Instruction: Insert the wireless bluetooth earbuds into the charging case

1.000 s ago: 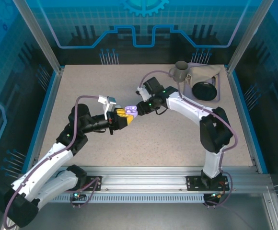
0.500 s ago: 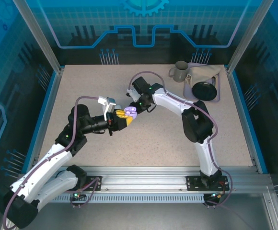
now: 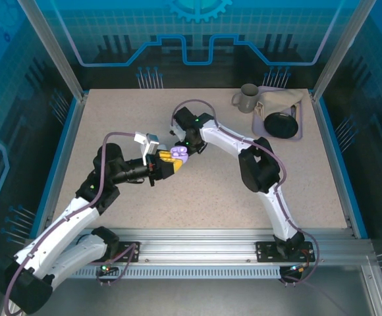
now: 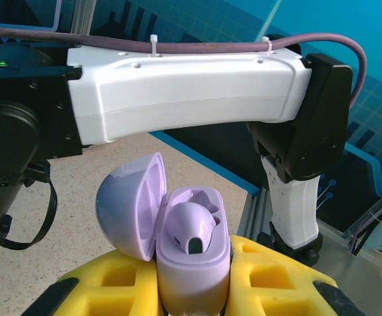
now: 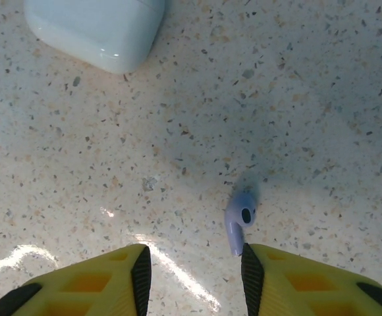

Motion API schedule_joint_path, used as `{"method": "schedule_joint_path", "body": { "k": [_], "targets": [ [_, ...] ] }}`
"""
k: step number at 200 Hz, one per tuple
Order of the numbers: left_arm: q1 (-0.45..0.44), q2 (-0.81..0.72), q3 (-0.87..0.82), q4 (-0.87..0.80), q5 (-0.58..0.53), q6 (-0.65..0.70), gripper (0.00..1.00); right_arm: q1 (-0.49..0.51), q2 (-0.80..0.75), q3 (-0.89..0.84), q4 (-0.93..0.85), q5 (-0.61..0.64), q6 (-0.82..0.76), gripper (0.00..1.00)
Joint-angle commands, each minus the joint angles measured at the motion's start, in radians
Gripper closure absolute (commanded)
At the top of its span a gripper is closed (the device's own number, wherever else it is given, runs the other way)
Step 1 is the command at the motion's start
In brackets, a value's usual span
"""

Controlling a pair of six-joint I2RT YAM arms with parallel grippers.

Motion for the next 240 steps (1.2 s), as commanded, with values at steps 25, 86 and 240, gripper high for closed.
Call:
{"method": "schedule_joint_path", "body": {
  "k": [25,86,240],
  "targets": [
    [0.005,-0.002,0.001,0.0,0.0,0.02,0.86,0.015,0.085,0.086,-0.084,0.045,-0.003,0.58],
    [0.005,-0.003,0.001,0.0,0.002,0.021,0.86,0.02,0.145,0.143,-0.107,0.057,-0.001,0.58],
    [0.005,-0.004,0.001,-0.012,0.002,0.032,0.86,0.017,0.202,0.194,-0.135,0.088,0.016,0.72]
  ]
}}
